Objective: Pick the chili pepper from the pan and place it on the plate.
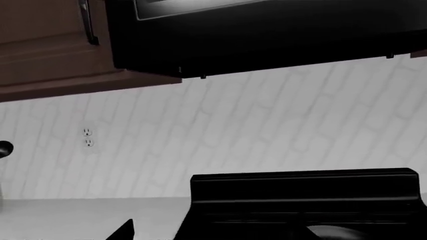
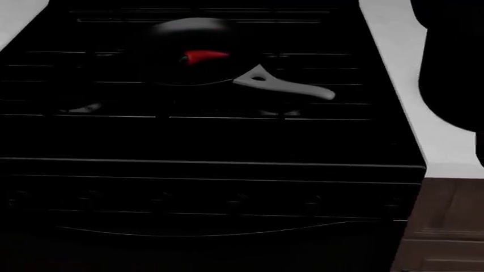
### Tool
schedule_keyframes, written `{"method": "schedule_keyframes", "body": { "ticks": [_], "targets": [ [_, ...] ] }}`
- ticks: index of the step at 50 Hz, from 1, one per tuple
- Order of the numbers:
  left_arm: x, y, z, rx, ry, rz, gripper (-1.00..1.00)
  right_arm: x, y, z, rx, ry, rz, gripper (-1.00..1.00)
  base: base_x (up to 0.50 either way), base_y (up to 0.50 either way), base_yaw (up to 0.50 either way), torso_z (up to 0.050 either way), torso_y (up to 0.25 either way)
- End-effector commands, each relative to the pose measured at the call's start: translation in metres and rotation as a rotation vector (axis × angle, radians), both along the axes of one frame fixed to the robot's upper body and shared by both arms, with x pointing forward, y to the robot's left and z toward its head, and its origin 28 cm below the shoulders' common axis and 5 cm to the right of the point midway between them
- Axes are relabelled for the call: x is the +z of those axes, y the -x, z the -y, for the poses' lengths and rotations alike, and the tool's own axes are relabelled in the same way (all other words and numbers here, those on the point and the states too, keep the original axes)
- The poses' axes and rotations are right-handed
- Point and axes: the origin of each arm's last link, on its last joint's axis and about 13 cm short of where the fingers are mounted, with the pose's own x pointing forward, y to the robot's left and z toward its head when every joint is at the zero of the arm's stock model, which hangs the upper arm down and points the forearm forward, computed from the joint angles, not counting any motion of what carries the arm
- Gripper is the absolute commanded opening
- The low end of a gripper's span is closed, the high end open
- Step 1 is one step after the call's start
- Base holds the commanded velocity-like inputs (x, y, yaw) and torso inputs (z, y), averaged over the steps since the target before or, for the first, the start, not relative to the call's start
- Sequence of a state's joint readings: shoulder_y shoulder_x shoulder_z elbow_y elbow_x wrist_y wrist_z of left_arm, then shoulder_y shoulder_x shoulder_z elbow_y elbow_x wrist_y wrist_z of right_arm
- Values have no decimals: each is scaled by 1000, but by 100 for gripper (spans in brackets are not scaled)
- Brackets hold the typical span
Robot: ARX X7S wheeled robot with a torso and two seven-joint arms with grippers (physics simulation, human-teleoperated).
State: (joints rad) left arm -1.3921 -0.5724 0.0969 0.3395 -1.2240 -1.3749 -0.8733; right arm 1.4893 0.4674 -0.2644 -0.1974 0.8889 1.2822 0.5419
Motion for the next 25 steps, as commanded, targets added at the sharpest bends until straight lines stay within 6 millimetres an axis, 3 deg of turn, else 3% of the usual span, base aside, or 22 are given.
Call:
{"method": "schedule_keyframes", "body": {
  "ticks": [1, 18, 25],
  "targets": [
    [1, -4, -1, -10, 32, 9, 100, 0, -2, -1, 19, -8, 4, 100, 0, 230, 0, 0, 0],
    [-4, -8, -1, -18, 41, -6, 100, 0, -4, 2, 22, -26, -16, 100, 0, 233, 0, 0, 0],
    [-3, -11, -1, -16, 41, -9, 100, 1, -3, 2, 5, -8, -16, 100, 0, 22, 0, 0, 0]
  ]
}}
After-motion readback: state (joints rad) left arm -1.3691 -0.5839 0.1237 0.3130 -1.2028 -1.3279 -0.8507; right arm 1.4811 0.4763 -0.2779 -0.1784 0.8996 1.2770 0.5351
